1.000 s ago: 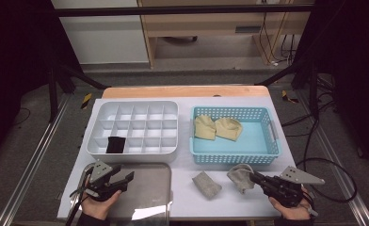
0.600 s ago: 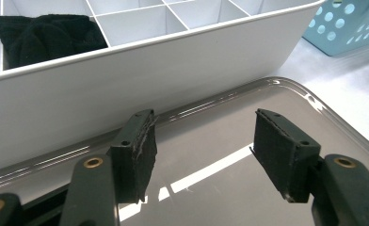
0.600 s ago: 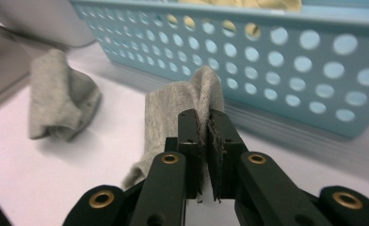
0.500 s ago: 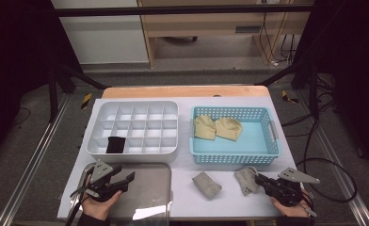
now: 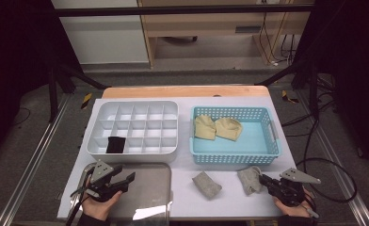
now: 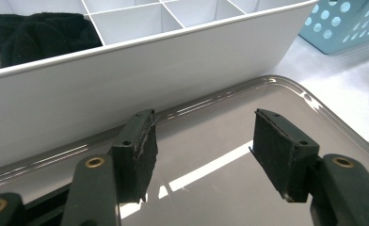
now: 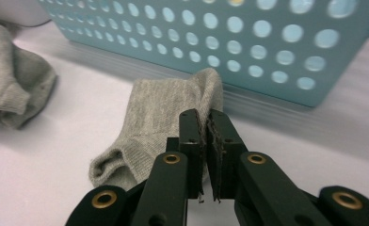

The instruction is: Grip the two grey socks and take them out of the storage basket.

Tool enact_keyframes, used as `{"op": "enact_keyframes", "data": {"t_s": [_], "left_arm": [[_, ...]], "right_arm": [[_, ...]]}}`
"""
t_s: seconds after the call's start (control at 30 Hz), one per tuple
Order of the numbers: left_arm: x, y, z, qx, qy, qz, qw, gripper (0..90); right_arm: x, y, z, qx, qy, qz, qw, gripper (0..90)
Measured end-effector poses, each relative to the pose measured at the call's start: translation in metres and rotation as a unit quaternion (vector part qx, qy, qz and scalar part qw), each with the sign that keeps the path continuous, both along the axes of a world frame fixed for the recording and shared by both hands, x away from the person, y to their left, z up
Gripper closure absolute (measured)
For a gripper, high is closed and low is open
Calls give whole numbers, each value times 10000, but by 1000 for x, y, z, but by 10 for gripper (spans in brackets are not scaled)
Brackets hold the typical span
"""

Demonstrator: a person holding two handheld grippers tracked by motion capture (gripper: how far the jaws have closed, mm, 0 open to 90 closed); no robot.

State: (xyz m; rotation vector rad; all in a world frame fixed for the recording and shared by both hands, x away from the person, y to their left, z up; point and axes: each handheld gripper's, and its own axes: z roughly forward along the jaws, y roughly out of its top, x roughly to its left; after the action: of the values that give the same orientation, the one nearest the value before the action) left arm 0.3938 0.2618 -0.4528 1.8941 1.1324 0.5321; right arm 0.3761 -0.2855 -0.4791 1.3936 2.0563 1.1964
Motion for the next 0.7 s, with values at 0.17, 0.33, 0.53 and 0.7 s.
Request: {"op": "enact_keyframes", "data": {"t_s": [0.17,0.33,0.53,0.7], "left_arm": [[-1,-1,2,8,-40,-7,10000,393],[-1,-1,2,39,-50,-18,10000,387],[-2,-2,4,30,-104,-30,9999,379],[-3,-2,6,26,-128,-36,9999,377]], "right_arm": [[0,-2,-1,-184,12,-89,9998,821],[-1,-3,2,-115,-164,-150,9997,725],[-3,5,15,-47,-426,32,9991,668],[-5,23,29,117,-562,297,9979,596]]}}
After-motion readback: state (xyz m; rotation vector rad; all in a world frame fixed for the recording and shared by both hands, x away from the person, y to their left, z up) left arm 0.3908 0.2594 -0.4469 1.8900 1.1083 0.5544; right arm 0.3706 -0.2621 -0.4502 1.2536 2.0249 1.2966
